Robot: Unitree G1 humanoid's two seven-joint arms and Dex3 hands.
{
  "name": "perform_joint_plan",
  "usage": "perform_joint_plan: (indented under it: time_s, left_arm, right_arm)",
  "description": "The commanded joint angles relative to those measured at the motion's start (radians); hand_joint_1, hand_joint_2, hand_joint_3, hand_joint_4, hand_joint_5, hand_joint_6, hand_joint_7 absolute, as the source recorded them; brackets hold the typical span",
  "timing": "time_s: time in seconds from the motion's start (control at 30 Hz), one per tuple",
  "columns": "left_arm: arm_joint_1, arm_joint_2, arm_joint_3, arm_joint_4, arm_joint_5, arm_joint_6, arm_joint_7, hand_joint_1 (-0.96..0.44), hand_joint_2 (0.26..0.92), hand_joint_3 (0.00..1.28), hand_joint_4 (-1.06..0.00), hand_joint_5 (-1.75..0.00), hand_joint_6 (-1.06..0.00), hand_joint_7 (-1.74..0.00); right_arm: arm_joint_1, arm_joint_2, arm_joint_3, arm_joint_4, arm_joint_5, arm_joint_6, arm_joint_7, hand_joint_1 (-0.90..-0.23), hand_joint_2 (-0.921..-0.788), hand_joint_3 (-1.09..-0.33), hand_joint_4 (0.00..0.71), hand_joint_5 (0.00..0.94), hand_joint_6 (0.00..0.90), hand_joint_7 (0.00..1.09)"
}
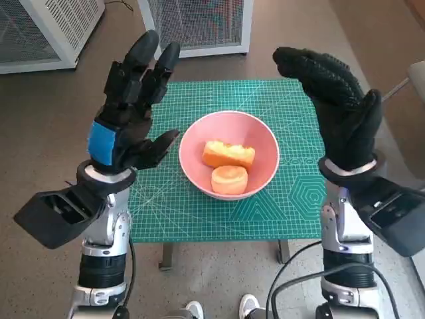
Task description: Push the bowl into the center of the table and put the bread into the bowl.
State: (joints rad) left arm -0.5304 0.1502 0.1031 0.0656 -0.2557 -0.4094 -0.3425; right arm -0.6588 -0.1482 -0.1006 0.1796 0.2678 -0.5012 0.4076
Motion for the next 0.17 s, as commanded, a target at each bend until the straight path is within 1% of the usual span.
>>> perform_joint_plan:
  time_s: [0.03,0.17]
  left_arm:
    - [0.014,0.006,-0.001,-0.024,0.010,0.010,0.008,-0.58,0.921,0.38,-0.17,0.00,-0.05,-0.36]
    - [0.020,0.005,0.002,-0.035,0.011,0.012,0.012,-0.58,0.921,0.38,-0.17,0.00,-0.05,-0.37]
  right_arm:
    - [0.007,-0.003,0.002,0.006,-0.005,0.010,-0.004,-0.434,-0.921,-0.436,0.344,0.000,0.035,0.67]
    - [0.008,0.000,0.004,0.011,-0.001,0.009,0.000,-0.433,-0.921,-0.436,0.345,0.000,0.036,0.67]
